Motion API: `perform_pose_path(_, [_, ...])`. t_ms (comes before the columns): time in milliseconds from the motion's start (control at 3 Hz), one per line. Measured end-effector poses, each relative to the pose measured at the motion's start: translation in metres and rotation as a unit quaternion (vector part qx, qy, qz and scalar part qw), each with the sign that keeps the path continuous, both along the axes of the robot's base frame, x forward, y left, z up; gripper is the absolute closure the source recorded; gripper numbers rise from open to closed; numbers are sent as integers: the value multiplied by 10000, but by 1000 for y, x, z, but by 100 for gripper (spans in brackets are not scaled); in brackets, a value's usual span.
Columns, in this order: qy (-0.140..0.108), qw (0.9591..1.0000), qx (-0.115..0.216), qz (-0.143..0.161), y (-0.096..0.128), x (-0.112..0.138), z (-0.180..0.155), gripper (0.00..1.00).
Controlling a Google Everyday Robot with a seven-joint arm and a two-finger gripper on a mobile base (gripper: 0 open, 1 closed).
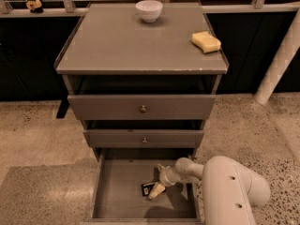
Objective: Pick rxbar chocolate from bottom drawer and place on counter
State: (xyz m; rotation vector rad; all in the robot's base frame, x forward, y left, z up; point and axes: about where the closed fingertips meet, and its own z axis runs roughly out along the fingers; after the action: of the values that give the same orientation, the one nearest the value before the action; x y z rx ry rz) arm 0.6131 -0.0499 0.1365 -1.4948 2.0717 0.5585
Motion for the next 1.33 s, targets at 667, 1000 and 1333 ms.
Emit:
perform_pose_path(667, [213, 9966, 688, -397, -15, -23, -39, 0])
perform_pose_path(1000, [214, 9966, 688, -397, -15, -23, -39, 0])
perform_pose_path(1333, [214, 9966, 688, -397, -15, -23, -39, 18])
